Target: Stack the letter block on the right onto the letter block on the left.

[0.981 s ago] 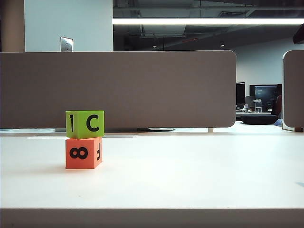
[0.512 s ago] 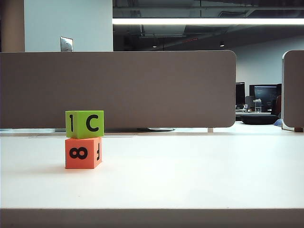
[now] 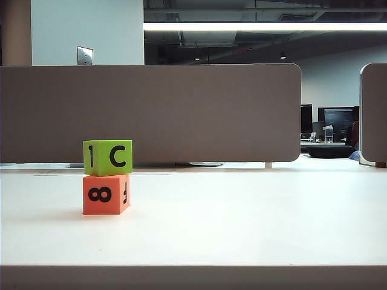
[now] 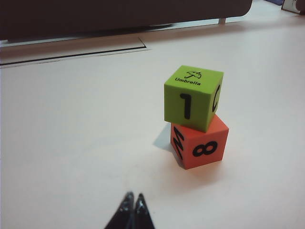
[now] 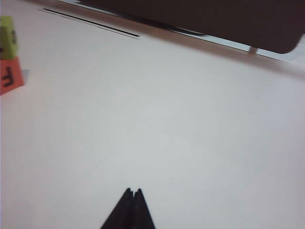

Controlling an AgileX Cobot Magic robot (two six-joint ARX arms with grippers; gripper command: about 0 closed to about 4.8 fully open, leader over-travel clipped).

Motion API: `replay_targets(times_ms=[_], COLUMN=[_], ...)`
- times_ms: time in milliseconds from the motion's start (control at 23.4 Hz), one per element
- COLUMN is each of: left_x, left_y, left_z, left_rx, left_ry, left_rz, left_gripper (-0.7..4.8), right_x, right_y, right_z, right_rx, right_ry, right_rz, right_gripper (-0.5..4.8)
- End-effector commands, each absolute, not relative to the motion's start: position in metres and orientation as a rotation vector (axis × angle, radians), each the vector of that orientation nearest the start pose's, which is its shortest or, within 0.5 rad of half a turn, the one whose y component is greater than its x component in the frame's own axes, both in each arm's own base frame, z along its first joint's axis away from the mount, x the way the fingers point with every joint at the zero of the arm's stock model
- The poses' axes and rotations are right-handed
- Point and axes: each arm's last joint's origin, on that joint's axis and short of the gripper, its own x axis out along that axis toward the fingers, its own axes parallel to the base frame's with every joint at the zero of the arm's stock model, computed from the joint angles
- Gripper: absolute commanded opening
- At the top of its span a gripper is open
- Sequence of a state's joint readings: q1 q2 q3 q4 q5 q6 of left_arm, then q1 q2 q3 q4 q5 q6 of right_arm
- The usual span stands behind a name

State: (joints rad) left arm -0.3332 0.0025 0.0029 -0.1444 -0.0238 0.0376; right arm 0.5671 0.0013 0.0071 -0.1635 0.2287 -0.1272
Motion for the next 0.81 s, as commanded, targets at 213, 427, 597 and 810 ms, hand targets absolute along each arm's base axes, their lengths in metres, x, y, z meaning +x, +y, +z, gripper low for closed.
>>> replay_targets(times_ms=[213,427,597,810], left_x=[0.092,0.093,0.095,0.096], left_y=[-0.029,-0.027,-0.025,-0.026], left_z=[0.154,0.155,0.153,0.161], left_rx=[0.079,0.091,0.111,0.1], left_ry=[0.105,0.098,0.121,0.049], left_rz=[-0.239,-0.162,-0.095,-0.095], left_gripper=[-0.06,-0.06,-0.06,-0.06], right_x=[0.095,0.097,0.097,0.097], right_y=[0.02,0.008,0.006,0.006], right_z=[0.156,0.159,0.158,0.164], right_rx=[-0.133,-0.123,-0.074,-0.026], right_ry=[0.063,0.04,0.055,0.0], right_rz=[0.27,0.142,0.093,0.074], right_gripper=[0.0,-0.01,-0.01,-0.01])
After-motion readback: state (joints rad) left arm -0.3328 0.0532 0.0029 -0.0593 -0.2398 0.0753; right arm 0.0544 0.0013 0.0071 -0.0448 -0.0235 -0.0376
